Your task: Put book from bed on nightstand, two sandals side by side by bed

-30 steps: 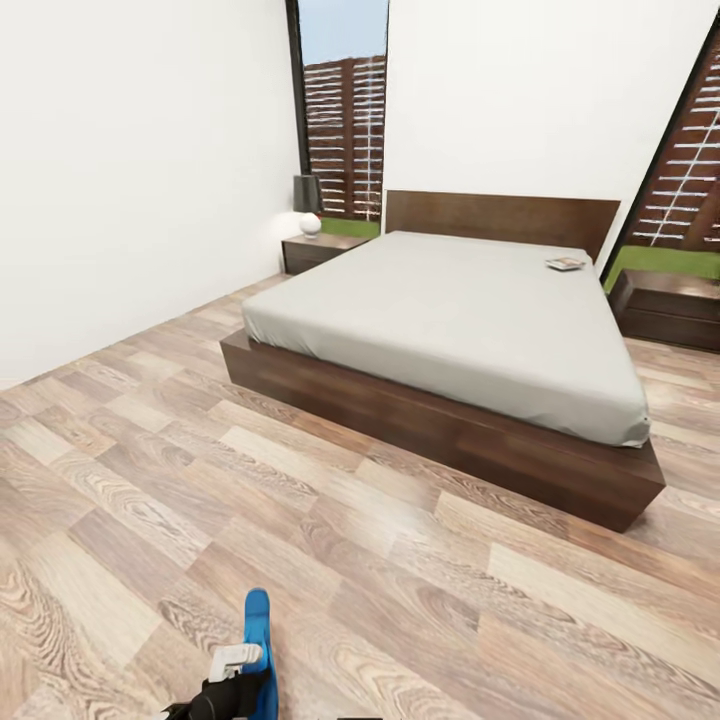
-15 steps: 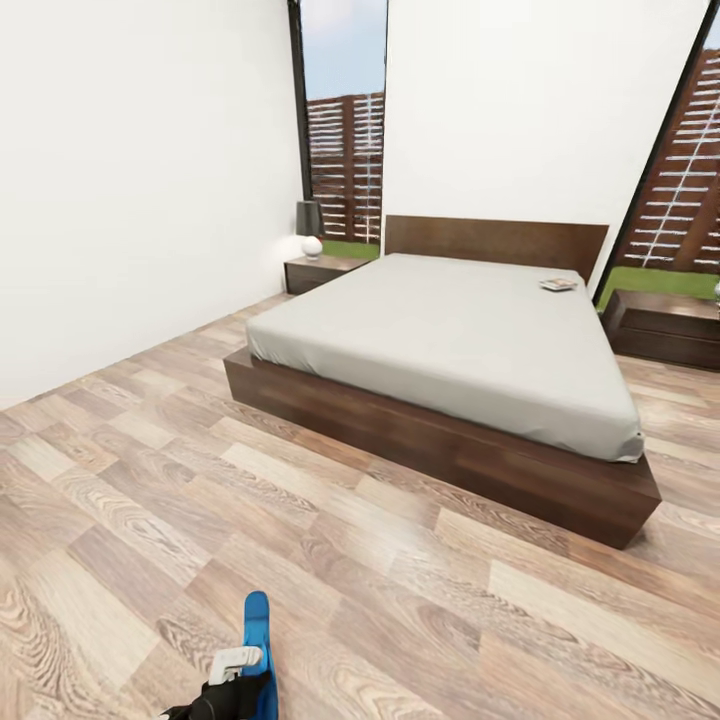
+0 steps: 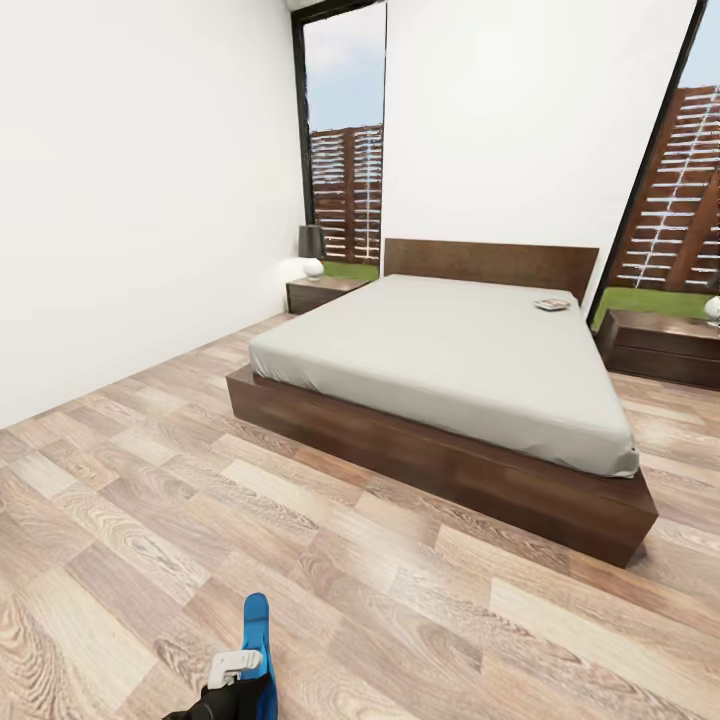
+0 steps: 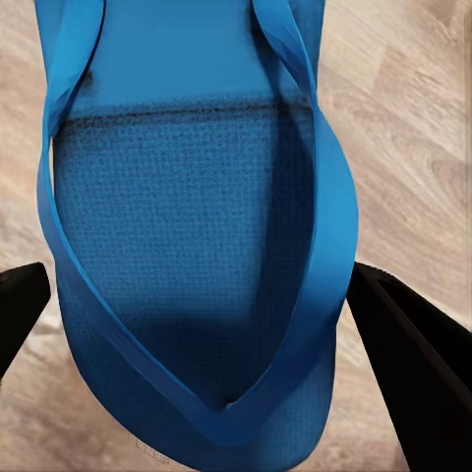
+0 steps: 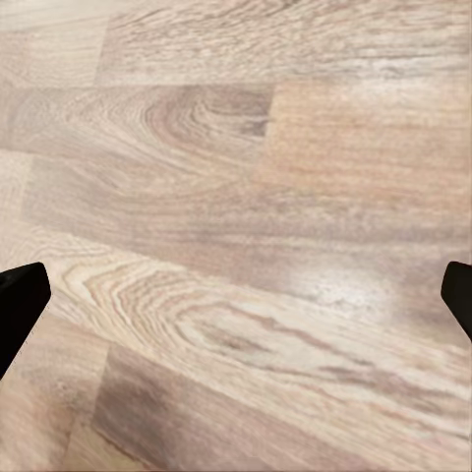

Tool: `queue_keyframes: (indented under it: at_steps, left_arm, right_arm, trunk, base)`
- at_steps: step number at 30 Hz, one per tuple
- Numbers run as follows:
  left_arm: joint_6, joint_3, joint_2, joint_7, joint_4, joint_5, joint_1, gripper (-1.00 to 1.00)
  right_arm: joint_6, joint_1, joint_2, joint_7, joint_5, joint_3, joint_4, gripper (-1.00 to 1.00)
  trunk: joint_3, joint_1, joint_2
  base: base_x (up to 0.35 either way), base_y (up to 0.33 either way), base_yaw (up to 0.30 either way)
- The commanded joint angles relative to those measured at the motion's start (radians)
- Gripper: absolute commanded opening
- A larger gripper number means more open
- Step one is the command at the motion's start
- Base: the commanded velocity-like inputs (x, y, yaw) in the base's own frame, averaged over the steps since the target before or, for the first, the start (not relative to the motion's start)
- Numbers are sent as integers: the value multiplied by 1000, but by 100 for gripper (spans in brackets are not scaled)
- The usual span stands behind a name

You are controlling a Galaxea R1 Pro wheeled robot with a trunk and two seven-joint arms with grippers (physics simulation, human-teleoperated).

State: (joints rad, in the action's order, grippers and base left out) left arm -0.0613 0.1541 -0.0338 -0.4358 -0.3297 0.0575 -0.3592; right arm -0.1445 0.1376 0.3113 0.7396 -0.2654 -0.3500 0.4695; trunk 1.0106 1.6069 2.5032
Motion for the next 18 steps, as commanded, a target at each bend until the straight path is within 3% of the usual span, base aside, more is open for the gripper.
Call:
queue_keyframes:
  at_steps: [1, 15, 18]
  left_arm:
    - [0, 3, 0, -6, 1, 5, -1, -100]
    - [0, 3, 0, -6, 5, 5, -1, -100]
    - [-1, 3, 0, -6, 10, 5, -1, -100]
  right_arm:
    - [-10, 0, 0, 4, -9, -3, 0, 100]
    - [-10, 0, -1, 4, -9, -3, 0, 100]
    - [-10, 0, 0, 4, -9, -3, 0, 100]
  trunk:
    - [-3, -1, 0]
    - [-57, -7, -3]
    - [-67, -18, -24]
  base:
    - [0, 0, 0]
    - [0, 0, 0]
    - [0, 0, 0]
